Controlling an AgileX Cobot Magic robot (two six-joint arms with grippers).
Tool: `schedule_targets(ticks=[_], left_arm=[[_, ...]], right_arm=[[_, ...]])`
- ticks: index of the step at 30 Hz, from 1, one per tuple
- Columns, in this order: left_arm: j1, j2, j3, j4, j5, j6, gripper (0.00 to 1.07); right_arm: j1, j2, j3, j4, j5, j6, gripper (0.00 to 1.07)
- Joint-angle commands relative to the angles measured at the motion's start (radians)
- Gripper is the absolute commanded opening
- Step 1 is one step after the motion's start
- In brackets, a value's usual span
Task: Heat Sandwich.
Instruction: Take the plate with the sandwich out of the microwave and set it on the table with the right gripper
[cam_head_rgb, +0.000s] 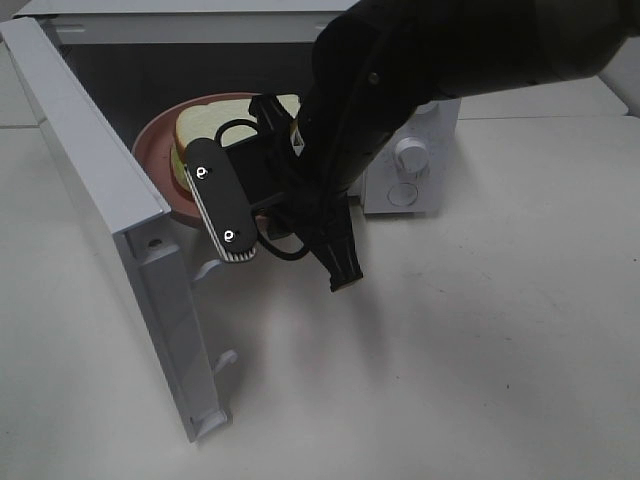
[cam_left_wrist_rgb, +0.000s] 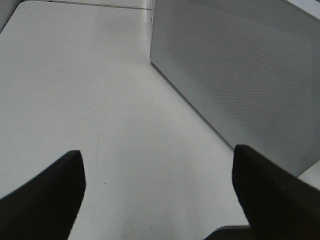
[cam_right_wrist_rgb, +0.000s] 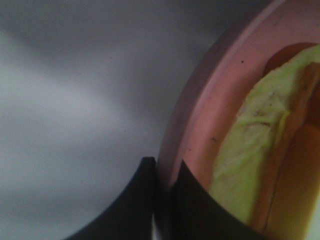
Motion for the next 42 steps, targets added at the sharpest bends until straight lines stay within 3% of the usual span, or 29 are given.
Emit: schedule_targets(ticks=[1,23,35,42], left_arm=[[0.001,-0.007,0.003,-0.005,-0.014,0.000,0.76],[0.001,-0.007,0.003,-0.005,-0.014,0.000,0.76],[0.001,-0.007,0.003,-0.005,-0.014,0.000,0.76],[0.001,-0.007,0.003,-0.005,-0.014,0.000,0.76]], right_arm=[[0.002,-0.043,0.030,-0.018,-0.029,0.012,0.00],[0.002,-0.288,0.327,-0.071,-0.029,0.072,0.00],[0.081,-0.422,0.461,-0.093,-0.028,0.124,0.00],[0.083,-0.487,0.524,-0.093,-0.011,0.129,0.00]])
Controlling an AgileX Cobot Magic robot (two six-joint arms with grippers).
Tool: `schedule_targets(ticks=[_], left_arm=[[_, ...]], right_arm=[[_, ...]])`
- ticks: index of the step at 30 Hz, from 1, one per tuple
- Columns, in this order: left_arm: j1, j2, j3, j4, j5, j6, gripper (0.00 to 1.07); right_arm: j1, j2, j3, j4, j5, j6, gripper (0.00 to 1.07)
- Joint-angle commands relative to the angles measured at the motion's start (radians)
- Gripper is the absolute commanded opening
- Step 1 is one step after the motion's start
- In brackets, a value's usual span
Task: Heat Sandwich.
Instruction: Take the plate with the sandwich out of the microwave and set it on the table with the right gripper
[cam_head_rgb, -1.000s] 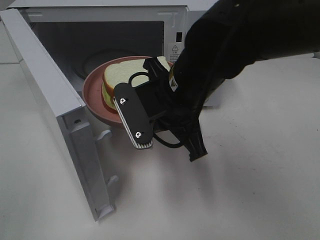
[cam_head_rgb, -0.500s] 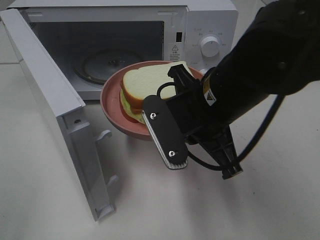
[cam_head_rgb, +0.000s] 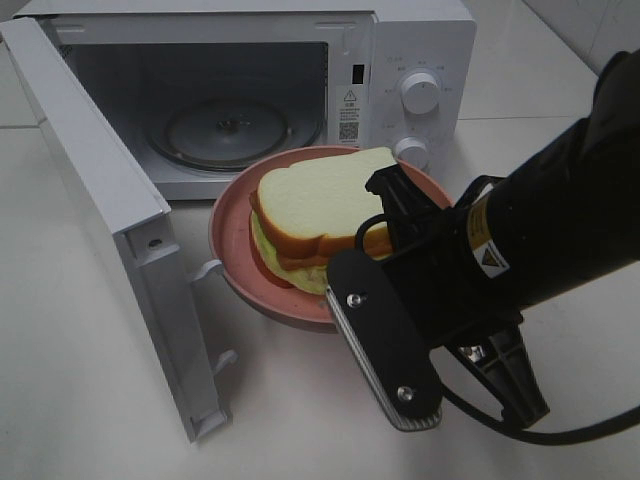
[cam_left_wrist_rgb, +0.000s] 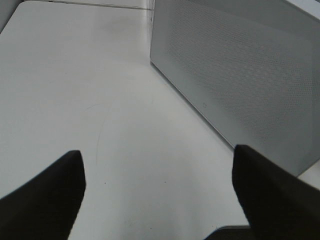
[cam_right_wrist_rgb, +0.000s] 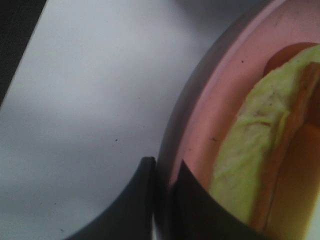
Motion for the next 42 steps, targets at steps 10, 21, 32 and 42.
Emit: schedule_targets(ticks=[10,21,32,42], left_arm=[[0.001,-0.007,0.003,-0.005,-0.014,0.000,0.76],[0.001,-0.007,0.003,-0.005,-0.014,0.000,0.76],[0.001,-0.007,0.003,-0.005,-0.014,0.000,0.76],[0.001,-0.007,0.003,-0.005,-0.014,0.000,0.76]], right_arm=[[0.002,-0.138,0.102,-0.038,0.004,0.140,0.00],[0.002,-0.220,0.153,-0.042,0.056,0.245,0.00],[0.002,-0.238,0.156,-0.136,0.172,0.508,0.00],[0.002,-0.236,0.093,-0.191,0.274,0.841,0.00]])
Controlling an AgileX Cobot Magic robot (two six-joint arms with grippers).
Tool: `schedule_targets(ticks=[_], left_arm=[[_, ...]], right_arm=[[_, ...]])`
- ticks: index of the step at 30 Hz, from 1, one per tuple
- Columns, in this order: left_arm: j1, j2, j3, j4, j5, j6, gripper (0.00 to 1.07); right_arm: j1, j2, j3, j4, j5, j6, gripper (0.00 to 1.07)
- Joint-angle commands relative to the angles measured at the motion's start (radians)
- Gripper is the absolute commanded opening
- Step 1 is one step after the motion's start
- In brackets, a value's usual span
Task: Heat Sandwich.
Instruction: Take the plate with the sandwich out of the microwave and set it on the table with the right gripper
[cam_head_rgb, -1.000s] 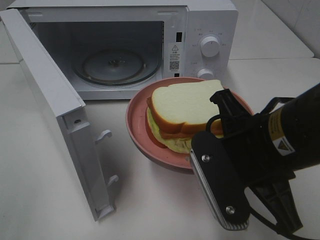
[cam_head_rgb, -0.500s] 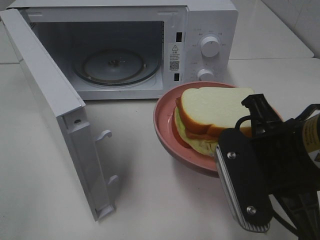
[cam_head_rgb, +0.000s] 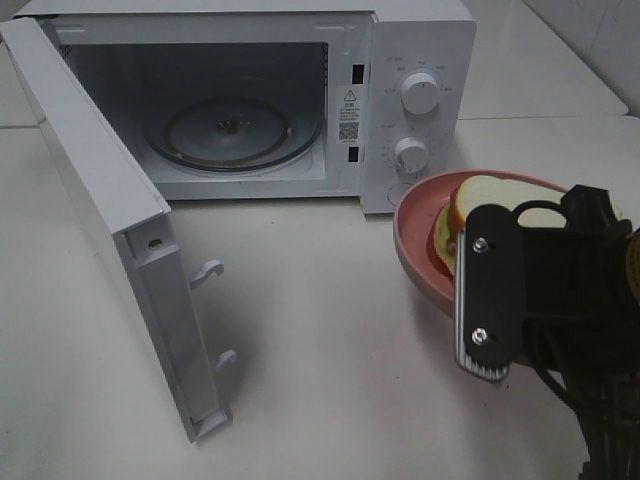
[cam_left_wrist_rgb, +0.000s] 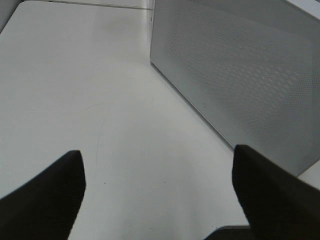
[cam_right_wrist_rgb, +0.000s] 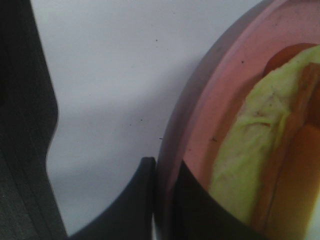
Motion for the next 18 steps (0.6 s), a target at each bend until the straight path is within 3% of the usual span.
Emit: schedule_targets(ticks=[1,10,18], left_arm=[[0.001,-0.007,0.003,-0.005,-0.014,0.000,0.76],[0.001,-0.007,0.003,-0.005,-0.014,0.000,0.76],[0.001,-0.007,0.003,-0.005,-0.014,0.000,0.76]], right_arm=[[0.002,-0.009,-0.035,-0.058,0.022,0.099,0.00],[-0.010,0.098,-0.171,-0.089,0.199,0.398,0.00],[-0.165,0.259,-0.329,-0.083,0.280,0.492,0.00]])
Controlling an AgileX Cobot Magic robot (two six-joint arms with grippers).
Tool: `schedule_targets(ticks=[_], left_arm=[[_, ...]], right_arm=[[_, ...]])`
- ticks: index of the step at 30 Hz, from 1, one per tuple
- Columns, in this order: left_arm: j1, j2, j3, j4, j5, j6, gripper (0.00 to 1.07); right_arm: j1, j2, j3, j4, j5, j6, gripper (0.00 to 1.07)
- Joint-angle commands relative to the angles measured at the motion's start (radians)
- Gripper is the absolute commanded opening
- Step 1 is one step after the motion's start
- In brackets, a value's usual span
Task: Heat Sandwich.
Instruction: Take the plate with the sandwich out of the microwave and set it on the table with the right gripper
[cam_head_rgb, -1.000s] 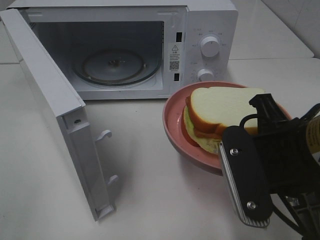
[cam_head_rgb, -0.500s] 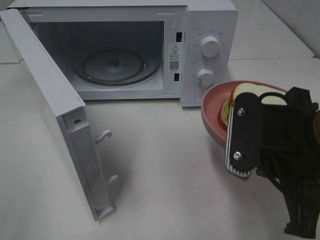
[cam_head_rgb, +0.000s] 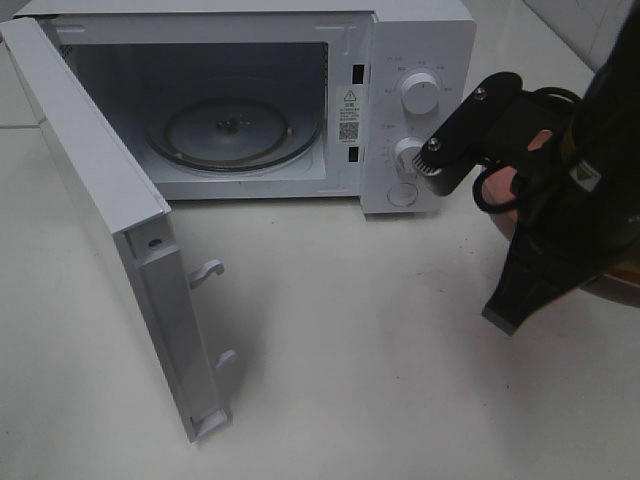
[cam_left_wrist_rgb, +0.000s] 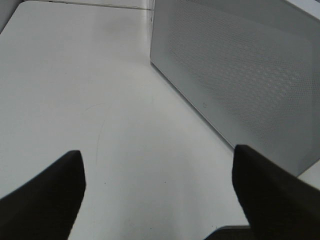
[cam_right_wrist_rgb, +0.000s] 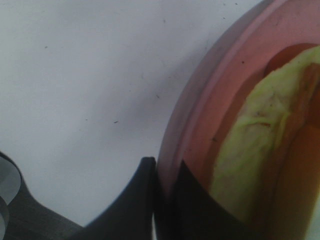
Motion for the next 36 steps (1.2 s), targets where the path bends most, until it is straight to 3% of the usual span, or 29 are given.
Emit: schedule_targets(ticks=[1,12,23,36], left_arm=[[0.001,-0.007,0.003,-0.005,-0.014,0.000,0.76],[0.001,-0.007,0.003,-0.005,-0.014,0.000,0.76],[0.001,-0.007,0.003,-0.005,-0.014,0.000,0.76],[0.001,-0.007,0.003,-0.005,-0.014,0.000,0.76]], right_arm=[[-0.069,0.055,-0.060,-0.028,0.020,0.019,0.00],[-0.297,0.171,-0.209,-0.027,0.038,0.094,0.00],[-0.532,0.222,-0.208,-0.008,-0.039,0.122,0.00],[-0.645,0.381,-0.208,0.016,-0.142,0.146,0.00]])
